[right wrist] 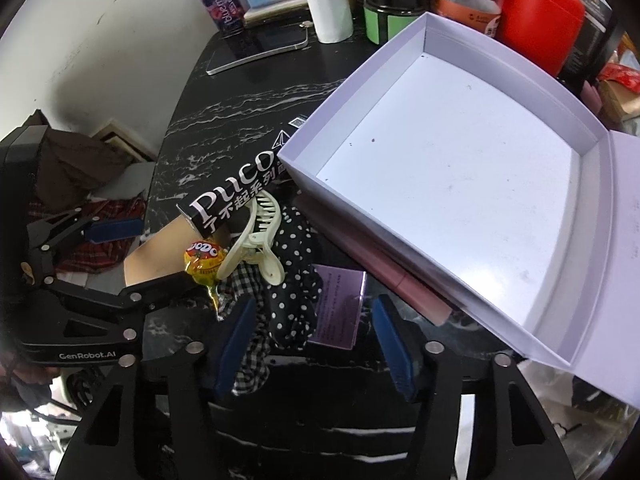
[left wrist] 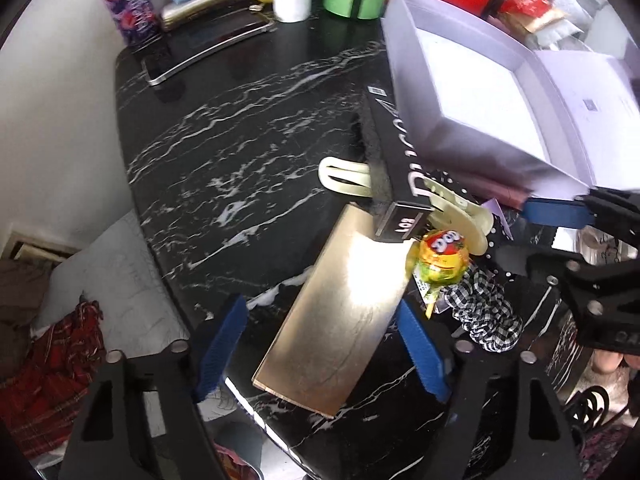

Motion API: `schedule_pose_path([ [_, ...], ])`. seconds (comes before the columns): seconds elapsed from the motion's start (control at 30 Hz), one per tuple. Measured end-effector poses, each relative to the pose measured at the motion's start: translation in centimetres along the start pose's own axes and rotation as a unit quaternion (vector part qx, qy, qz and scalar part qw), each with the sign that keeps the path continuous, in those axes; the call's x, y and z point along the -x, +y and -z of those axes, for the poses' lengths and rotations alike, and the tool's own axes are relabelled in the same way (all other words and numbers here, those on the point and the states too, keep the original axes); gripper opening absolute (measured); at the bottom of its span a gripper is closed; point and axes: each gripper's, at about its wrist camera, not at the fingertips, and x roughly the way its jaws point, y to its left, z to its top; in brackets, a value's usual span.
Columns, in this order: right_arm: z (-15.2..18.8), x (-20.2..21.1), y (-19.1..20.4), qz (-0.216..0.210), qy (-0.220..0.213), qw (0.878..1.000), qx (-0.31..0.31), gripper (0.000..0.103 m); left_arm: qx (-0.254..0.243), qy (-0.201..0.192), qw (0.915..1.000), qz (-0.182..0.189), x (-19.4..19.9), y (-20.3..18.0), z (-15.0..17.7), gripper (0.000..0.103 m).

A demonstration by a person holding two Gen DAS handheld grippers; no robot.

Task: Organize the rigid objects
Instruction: 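Grasp the gold box with the left tool while the right tool grasps the black polka-dot scrunchie, then carry the gold box with the left tool while the right tool carries the scrunchie into the open box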

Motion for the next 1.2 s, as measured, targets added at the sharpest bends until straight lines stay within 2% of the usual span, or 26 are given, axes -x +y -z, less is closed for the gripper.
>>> schedule_pose_path([
  [0.07, -0.1, -0.7, 0.1, -0.002, 0.009, 1.0, 0.006, 0.044, -0.01, 0.002, 0.9999, 0.002, -0.3, -0.3, 0.0, 0.062],
  [0.13, -0.1, -1.1, 0.1, -0.004, 0.015, 1.0, 0.008, 0.04, -0.016, 0.008, 0.9998, 0.009, -0.8, -0.5, 0.0, 0.047],
  [0.23, -0.1, -1.3, 0.2, -0.012, 0.016, 1.0, 0.014, 0.035, -0.018, 0.012, 0.9997, 0.008, -1.2, -0.6, 0.1, 0.045],
  [0.4, -0.1, -1.9, 0.6, -0.01, 0.02, 0.999, 0.023, 0.034, -0.014, 0.01, 0.9998, 0.006, -1.4, -0.4, 0.2, 0.044],
  [0.43, -0.1, -1.9, 0.7, -0.009, 0.017, 0.999, 0.026, 0.03, -0.013, 0.01, 0.9999, 0.003, -1.4, -0.4, 0.2, 0.044],
  [0.47, -0.2, -1.9, 0.8, -0.009, 0.017, 0.999, 0.03, 0.02, -0.011, 0.01, 0.9999, 0.002, -1.3, -0.5, 0.3, 0.044],
  [0.53, -0.3, -2.2, 1.1, -0.004, 0.017, 0.999, 0.037, 0.018, -0.002, 0.013, 0.9999, 0.006, -1.1, -0.7, 0.5, 0.044],
  [0.97, 0.5, -0.1, 1.1, 0.016, 0.0, 0.999, 0.034, 0.017, 0.052, 0.004, 0.9986, 0.013, 1.3, -0.4, 2.4, 0.044],
  [1.2, 1.4, 2.1, 1.6, 0.022, -0.015, 0.999, 0.027, 0.017, 0.065, -0.014, 0.9978, -0.002, 4.2, -0.9, 3.0, 0.044],
])
